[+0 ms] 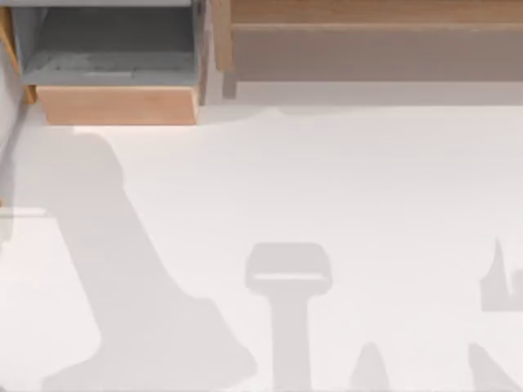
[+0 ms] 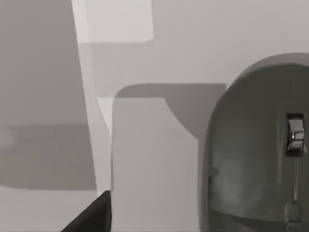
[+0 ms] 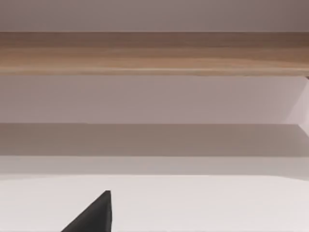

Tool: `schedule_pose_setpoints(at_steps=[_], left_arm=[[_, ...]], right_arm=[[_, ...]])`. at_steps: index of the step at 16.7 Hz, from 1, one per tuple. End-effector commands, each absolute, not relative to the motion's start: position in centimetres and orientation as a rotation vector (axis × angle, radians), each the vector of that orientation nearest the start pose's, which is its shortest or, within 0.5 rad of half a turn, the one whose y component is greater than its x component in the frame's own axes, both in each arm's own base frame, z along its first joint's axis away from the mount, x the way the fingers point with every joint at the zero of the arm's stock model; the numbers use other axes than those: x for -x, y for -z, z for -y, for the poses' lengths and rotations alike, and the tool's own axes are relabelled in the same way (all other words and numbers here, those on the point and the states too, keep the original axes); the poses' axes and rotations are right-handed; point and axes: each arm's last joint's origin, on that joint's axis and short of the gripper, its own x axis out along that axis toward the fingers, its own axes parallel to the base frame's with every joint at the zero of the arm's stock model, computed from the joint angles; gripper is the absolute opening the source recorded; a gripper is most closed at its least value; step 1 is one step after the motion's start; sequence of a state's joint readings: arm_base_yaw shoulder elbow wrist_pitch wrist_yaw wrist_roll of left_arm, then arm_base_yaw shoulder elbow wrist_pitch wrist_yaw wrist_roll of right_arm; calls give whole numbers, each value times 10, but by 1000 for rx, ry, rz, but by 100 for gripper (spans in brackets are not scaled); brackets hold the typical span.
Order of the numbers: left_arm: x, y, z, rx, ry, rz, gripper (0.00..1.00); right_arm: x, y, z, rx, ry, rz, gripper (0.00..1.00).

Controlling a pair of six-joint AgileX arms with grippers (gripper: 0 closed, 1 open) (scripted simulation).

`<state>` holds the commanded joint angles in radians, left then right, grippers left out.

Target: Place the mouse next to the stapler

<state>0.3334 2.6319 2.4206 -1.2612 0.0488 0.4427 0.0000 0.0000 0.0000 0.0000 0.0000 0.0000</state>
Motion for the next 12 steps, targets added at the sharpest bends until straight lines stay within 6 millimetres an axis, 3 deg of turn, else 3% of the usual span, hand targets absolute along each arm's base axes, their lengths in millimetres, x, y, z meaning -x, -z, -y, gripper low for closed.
schedule_pose_setpoints(at_steps=[4, 12], left_arm=[[-489, -134, -174, -75, 77, -1467, 100], [-489, -134, -174, -75, 77, -1467, 40]], right_arm=[[-106, -160, 1, 0, 0, 0, 100], [-106, -160, 1, 0, 0, 0, 100]])
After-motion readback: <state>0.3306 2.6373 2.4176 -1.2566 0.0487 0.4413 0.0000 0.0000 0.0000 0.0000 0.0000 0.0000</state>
